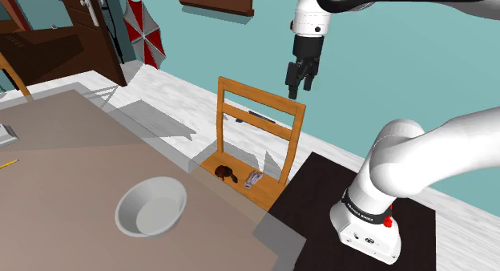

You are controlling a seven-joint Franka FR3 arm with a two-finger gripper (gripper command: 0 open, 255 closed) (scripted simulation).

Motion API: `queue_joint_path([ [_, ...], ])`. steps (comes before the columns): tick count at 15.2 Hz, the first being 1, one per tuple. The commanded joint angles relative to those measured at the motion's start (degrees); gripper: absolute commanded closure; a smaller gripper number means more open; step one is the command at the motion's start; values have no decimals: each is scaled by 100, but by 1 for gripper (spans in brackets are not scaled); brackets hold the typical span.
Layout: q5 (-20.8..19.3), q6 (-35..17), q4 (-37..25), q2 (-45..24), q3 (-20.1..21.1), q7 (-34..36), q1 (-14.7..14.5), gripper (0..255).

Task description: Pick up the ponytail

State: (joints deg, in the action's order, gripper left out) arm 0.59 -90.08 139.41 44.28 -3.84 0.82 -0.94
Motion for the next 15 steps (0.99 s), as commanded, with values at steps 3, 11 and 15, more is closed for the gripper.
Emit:
queue_joint_path([
  [3, 45, -357, 213, -100, 303, 370, -33, 0],
  [11, 32, -1802, 632, -1083, 1507, 1929, -90, 0],
  [15, -211, -2465, 565, -1892, 2096, 2818, 4, 0],
])
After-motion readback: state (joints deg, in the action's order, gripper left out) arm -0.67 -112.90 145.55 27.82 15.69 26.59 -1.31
